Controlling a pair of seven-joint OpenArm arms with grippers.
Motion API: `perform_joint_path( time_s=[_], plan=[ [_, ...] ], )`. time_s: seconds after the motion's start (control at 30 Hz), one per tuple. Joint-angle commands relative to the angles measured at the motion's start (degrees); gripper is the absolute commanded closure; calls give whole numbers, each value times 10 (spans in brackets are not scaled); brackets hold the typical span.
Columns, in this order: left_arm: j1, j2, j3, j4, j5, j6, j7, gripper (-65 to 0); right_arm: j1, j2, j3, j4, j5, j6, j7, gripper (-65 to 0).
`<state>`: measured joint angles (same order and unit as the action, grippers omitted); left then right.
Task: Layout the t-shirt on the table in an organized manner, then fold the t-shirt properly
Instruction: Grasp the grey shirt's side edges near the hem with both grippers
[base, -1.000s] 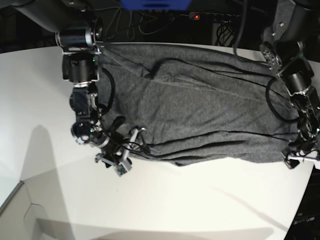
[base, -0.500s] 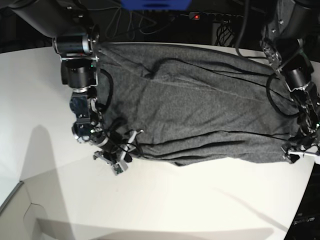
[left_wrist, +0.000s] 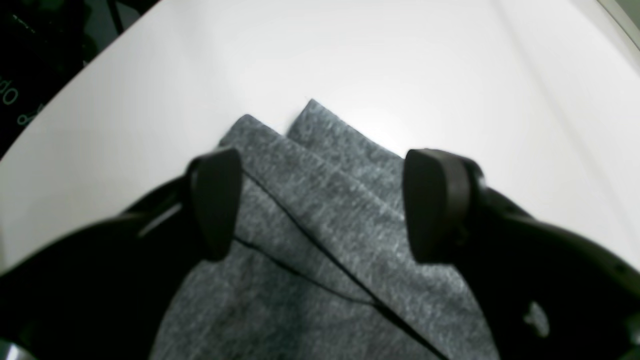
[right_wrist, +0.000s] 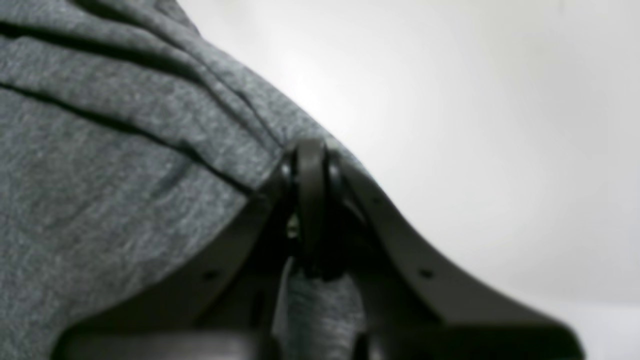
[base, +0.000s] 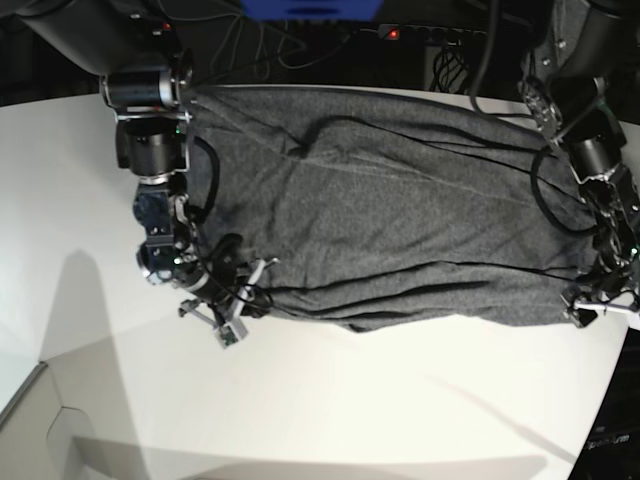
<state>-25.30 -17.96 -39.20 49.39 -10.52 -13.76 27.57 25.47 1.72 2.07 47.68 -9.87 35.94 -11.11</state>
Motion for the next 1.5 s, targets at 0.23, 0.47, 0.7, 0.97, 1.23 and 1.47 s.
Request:
perform_joint_path(
  time_s=[0.23,0.47,0.7,0.97,1.23,1.47],
  plan=[
    [-18,-8,1,9,-9,-7,-14,-485,16,1,1,13,10,-2,13,0],
    [-16,5,2,9,-6,-7,-14,-485,4,0,-40,47,10,-3,13,0],
    [0,8,1,14,-9,-7,-14,-485,7,-12,-49,59,10,-3,13,-159],
    [9,7,-2,16,-9,-7,-14,-485,22,-23,-49,19,10,-3,17,-374],
    [9,7,-2,14,-9,-7,-14,-485,53,-23,-48,-45,10,-3,18,-369],
    [9,7,-2,10,-9,-7,-14,-485,53,-23,-48,-45,10,-3,18,-129]
  ],
)
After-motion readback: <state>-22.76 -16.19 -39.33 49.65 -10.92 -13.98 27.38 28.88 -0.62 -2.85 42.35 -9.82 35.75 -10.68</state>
